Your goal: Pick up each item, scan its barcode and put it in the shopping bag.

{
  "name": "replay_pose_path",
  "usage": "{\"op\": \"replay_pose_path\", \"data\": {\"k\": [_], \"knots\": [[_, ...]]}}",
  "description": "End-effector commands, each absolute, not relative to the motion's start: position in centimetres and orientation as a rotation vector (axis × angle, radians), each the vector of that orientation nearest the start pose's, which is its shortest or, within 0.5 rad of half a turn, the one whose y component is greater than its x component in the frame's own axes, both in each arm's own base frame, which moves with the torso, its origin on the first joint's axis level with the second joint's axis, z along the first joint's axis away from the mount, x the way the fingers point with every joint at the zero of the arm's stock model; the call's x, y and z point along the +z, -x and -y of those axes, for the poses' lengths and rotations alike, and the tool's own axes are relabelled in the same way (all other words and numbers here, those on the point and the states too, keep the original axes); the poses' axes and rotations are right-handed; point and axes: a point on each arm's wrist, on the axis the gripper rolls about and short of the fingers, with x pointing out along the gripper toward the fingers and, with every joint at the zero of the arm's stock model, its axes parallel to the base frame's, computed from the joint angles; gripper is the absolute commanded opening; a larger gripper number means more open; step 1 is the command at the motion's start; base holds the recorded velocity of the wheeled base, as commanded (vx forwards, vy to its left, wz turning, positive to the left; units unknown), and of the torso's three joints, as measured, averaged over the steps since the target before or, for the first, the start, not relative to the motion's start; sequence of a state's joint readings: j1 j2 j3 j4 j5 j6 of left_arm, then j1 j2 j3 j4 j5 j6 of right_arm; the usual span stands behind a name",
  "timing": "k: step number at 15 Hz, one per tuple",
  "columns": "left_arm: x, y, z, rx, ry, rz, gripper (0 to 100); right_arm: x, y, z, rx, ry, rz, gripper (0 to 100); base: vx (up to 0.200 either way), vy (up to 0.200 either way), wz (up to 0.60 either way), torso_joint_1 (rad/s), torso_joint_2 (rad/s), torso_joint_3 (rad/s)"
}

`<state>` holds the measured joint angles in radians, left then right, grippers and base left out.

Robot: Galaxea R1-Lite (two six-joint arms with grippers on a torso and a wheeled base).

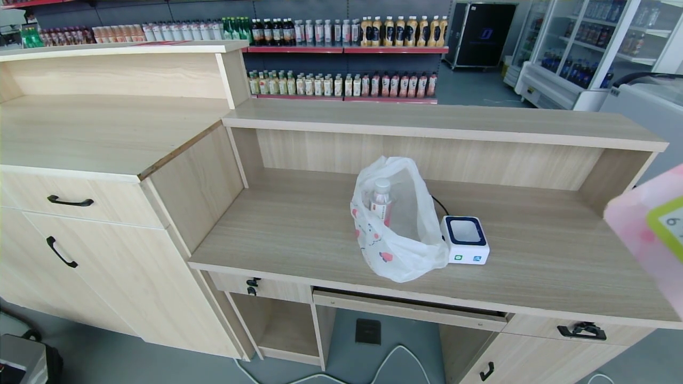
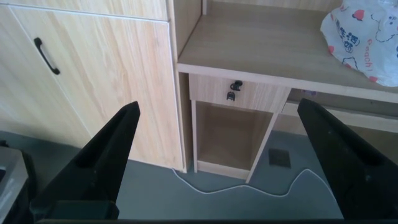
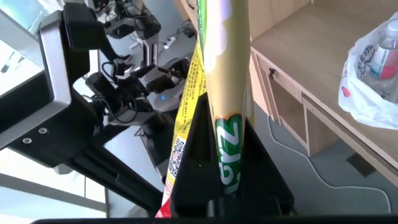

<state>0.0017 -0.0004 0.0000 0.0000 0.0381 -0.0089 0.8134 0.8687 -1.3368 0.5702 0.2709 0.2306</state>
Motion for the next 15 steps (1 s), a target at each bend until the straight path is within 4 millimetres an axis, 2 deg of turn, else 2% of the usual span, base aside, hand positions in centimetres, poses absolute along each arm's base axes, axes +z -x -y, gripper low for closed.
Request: {"op": "replay_pose_path", "data": {"k": [1,7,15], "knots": [[7.5,2.3,-0.1,0.040,0.009,0.000,100,36.8,-1.7,-2.8,1.086,-0.170,-0.240,0,0.000,0.000,0.00,0.000,0.00,0.000],[7.5,2.3,-0.1,0.040,0.009,0.000,100,37.4,-0.9,-2.0,1.115,-0.142,-0.247,0,0.000,0.000,0.00,0.000,0.00,0.000],[7.5,2.3,-0.1,0.040,0.009,0.000,100,37.0,-0.5,-1.5,1.122,-0.123,-0.257,0,0.000,0.000,0.00,0.000,0.00,0.000]]}}
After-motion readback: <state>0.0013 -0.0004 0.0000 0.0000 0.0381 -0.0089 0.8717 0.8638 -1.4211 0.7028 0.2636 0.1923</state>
